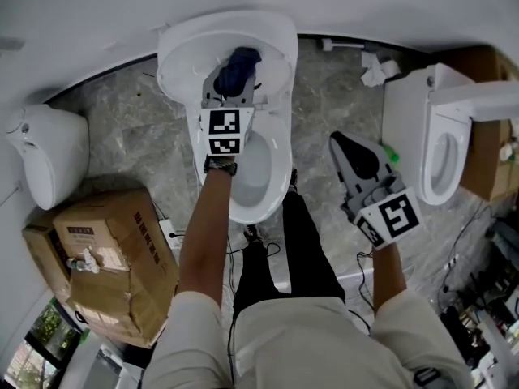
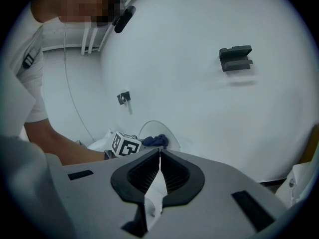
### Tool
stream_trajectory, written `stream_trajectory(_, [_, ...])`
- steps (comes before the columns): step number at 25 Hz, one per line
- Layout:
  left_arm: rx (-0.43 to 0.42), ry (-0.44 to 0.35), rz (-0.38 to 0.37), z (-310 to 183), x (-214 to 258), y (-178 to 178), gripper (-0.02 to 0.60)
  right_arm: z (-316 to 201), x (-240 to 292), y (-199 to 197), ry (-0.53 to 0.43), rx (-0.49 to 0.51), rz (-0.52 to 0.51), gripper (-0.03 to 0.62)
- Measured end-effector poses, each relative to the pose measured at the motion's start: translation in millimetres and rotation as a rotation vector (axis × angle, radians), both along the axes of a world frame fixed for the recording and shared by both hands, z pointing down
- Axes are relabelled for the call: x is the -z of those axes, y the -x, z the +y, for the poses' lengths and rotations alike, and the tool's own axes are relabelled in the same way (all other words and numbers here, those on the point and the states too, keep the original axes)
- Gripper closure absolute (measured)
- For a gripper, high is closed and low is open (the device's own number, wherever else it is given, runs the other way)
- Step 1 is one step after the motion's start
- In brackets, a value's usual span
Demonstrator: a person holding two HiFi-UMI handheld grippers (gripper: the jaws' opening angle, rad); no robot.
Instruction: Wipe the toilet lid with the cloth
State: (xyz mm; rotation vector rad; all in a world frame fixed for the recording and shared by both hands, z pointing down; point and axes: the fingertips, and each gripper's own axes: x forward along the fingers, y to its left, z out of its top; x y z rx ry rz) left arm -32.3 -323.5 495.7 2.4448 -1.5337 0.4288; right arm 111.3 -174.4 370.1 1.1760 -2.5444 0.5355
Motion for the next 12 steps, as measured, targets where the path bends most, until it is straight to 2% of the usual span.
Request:
stream_trajectory(7, [0.137, 0.055, -0.080, 4, -22, 89, 0.437, 2, -11, 13, 0.013, 0.025, 0.001, 0.565])
stream_trajectory(12, [0.227, 0.084, -0.108, 13, -35, 139, 0.437, 3, -15, 23, 0.013, 0.043, 0.007, 0.565])
